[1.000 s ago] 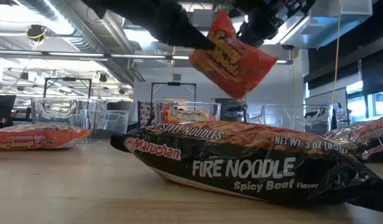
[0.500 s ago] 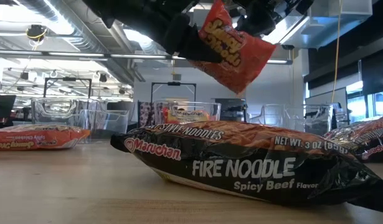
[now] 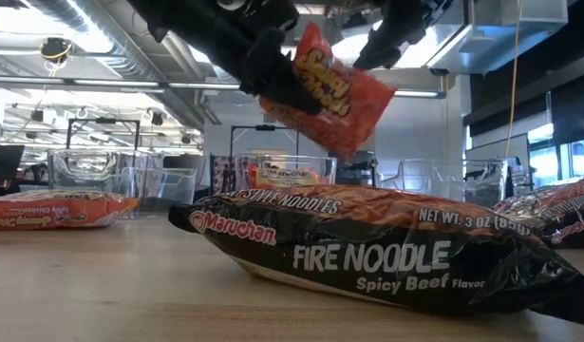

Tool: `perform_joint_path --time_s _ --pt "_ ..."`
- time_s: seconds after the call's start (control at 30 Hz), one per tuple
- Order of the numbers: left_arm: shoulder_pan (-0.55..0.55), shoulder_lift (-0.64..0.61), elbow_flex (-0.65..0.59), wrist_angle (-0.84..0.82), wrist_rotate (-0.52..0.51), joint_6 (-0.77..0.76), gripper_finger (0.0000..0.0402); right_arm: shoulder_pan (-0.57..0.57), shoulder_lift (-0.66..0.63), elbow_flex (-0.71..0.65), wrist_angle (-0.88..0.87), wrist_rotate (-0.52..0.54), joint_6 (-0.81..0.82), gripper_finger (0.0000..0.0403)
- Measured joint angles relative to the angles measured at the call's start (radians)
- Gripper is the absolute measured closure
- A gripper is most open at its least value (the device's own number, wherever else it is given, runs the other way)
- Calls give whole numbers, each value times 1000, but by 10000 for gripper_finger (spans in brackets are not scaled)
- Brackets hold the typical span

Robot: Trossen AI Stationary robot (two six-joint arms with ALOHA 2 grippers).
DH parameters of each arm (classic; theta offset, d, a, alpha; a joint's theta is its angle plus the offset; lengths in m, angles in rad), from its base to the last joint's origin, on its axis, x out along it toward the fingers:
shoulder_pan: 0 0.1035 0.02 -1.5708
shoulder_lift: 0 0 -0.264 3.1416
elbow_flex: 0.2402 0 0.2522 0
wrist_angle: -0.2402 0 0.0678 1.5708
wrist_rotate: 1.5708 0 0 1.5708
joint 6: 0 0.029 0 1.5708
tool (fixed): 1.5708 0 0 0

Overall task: Sort Maruchan noodles
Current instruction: Put the top orange noodle pack into the right transparent bin

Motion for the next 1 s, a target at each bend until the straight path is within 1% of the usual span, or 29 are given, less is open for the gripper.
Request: perform_joint_path --time_s 0.1,0.2,0.33,0.47,0.57,0.77,0.9,1.0 --pt "20 -4 -1 -7 -1 -90 266 1 -5 20 -22 96 8 167" --pt "46 -5 -1 -8 5 -168 266 1 5 20 -13 141 50 113" --pt "70 -5 -1 -4 11 -224 266 1 43 20 -2 133 53 62" --pt "87 -5 -1 -4 46 -254 266 1 75 20 48 107 49 30" --pt "90 -5 -1 -4 48 -265 266 1 97 20 95 64 39 18" --pt "90 -5 -1 -4 51 -281 266 1 169 20 167 57 33 15" --pt "90 -5 -1 0 69 -282 266 1 213 20 173 77 27 32" --pt "90 -5 -1 3 71 -282 266 1 228 19 173 59 25 59"
